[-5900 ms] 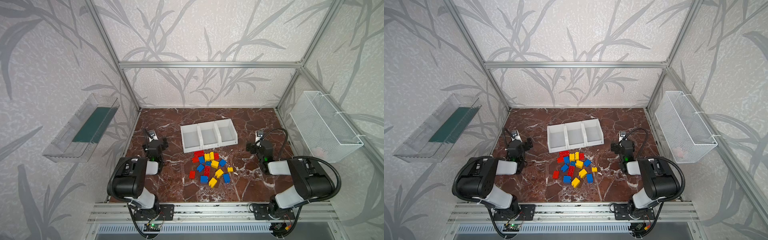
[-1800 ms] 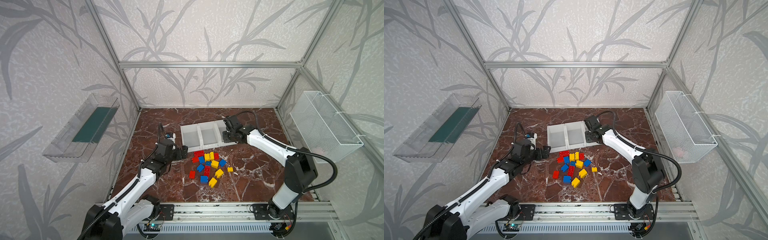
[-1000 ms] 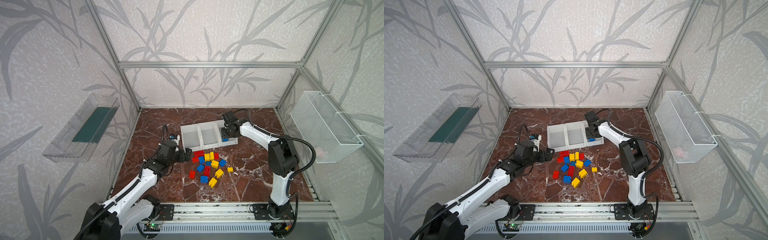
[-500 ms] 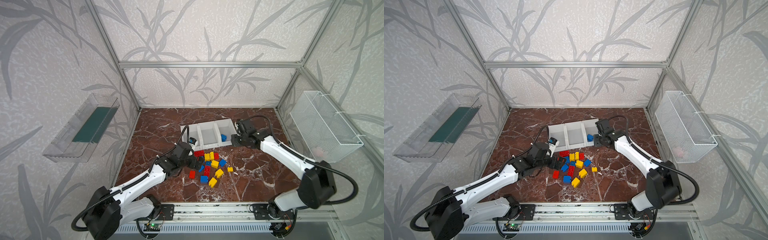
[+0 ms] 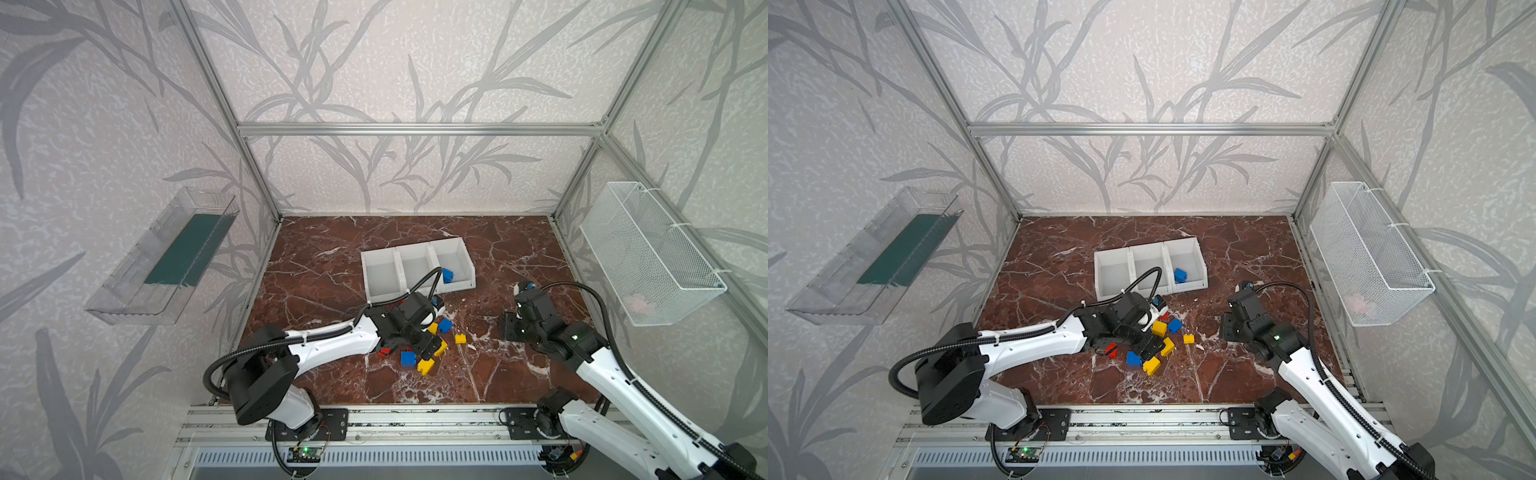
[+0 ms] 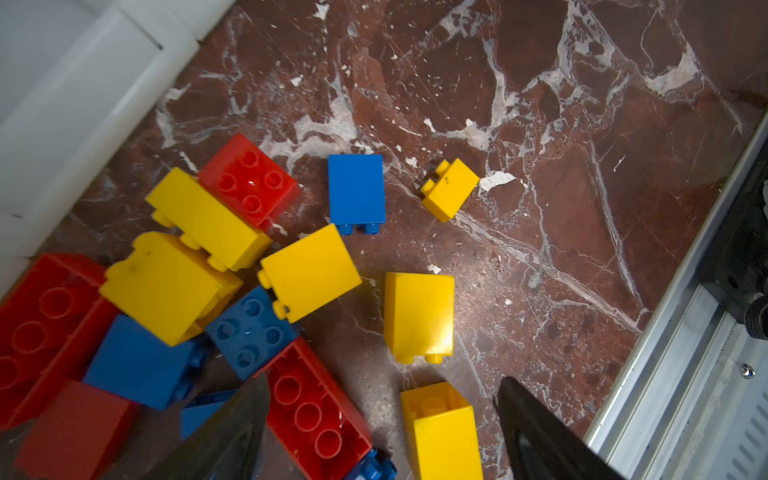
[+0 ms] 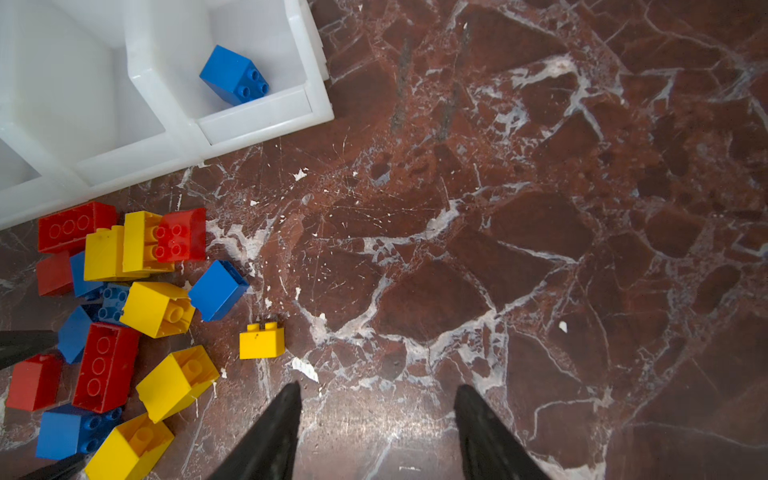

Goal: Sort the legos into containers by color
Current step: 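Grasp a yellow brick with the left gripper while the right arm draws back, then carry the yellow brick to the middle compartment and open the left gripper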

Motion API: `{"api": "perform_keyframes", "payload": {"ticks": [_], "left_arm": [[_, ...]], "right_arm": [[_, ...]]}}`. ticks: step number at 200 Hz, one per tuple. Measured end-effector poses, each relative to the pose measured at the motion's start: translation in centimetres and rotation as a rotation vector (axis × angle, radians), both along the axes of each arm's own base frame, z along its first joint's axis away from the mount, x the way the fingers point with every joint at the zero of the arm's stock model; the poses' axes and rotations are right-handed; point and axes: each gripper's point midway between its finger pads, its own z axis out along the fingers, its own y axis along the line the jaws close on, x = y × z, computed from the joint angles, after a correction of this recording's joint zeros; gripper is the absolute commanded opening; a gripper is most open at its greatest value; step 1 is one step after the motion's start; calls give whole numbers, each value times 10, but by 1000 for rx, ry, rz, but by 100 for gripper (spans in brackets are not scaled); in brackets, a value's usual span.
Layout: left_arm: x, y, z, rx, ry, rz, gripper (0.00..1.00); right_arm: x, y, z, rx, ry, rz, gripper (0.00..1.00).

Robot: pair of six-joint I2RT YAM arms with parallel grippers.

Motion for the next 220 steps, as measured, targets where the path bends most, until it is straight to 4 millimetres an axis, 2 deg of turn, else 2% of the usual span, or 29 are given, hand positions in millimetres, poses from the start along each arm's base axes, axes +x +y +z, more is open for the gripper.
{"api": "perform_keyframes", "payload": {"ticks": [49, 101, 184, 220], "left_arm": [[-7, -12, -18, 73, 46, -32, 71], [-13, -21, -38, 136, 85, -59, 57], [-10, -30, -44, 157, 93, -62, 29], [-11, -30, -42, 158, 87, -70, 28]], "right_arm": [[-13, -7, -10, 9, 28, -30, 59], [-16, -8, -11, 15, 33, -43, 59], [-21, -11, -13, 21, 41, -59, 57], [-21, -12, -12, 22, 35, -61, 57]]}}
